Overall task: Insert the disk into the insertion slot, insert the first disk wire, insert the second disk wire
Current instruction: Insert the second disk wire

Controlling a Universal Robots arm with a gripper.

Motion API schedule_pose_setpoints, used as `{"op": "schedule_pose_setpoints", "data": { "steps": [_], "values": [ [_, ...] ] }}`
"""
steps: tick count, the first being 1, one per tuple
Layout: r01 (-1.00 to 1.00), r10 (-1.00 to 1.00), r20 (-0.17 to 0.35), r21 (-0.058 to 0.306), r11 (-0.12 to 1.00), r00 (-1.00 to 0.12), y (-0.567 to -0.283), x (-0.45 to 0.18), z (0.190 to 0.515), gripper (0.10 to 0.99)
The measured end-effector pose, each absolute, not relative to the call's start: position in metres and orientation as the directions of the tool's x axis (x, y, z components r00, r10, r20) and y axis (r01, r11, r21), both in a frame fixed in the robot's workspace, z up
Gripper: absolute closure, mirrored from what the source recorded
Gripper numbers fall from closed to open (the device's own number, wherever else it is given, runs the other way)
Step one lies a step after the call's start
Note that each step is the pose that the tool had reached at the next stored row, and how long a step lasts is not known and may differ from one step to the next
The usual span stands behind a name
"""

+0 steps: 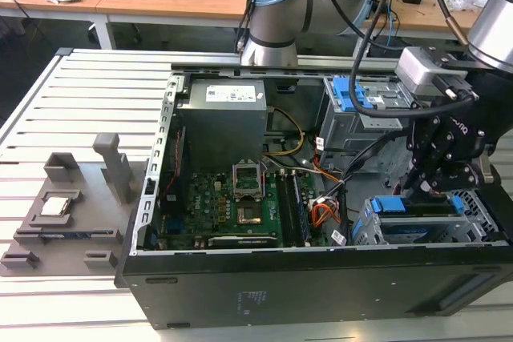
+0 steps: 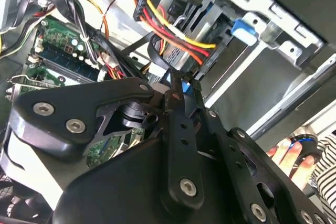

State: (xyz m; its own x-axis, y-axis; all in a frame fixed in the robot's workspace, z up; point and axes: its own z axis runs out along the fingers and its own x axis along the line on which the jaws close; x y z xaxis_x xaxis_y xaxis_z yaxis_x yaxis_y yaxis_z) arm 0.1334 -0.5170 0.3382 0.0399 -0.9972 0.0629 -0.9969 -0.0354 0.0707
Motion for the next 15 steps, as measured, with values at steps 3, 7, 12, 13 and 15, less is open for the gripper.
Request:
{"op": "schedule_pose_setpoints", "data": {
  "steps": [3,7,12,13,15],
  "values": [
    [-0.997,-0.997,0.063,0.072,-0.034,0.039,-0.5179,0.1351,0.3378,0.882],
    [-0.997,-0.997,0.063,0.074,-0.034,0.039,-0.5203,0.1388,0.3375,0.882],
    [-0.997,-0.997,0.063,0.074,-0.034,0.039,-0.5237,0.1393,0.3374,0.882],
    [-0.997,-0.997,0.062,0.074,-0.034,0.039,-0.5247,0.1393,0.337,0.882],
    [-0.997,-0.997,0.062,0.074,-0.034,0.039,-0.5257,0.1394,0.3373,0.882]
  ]
}}
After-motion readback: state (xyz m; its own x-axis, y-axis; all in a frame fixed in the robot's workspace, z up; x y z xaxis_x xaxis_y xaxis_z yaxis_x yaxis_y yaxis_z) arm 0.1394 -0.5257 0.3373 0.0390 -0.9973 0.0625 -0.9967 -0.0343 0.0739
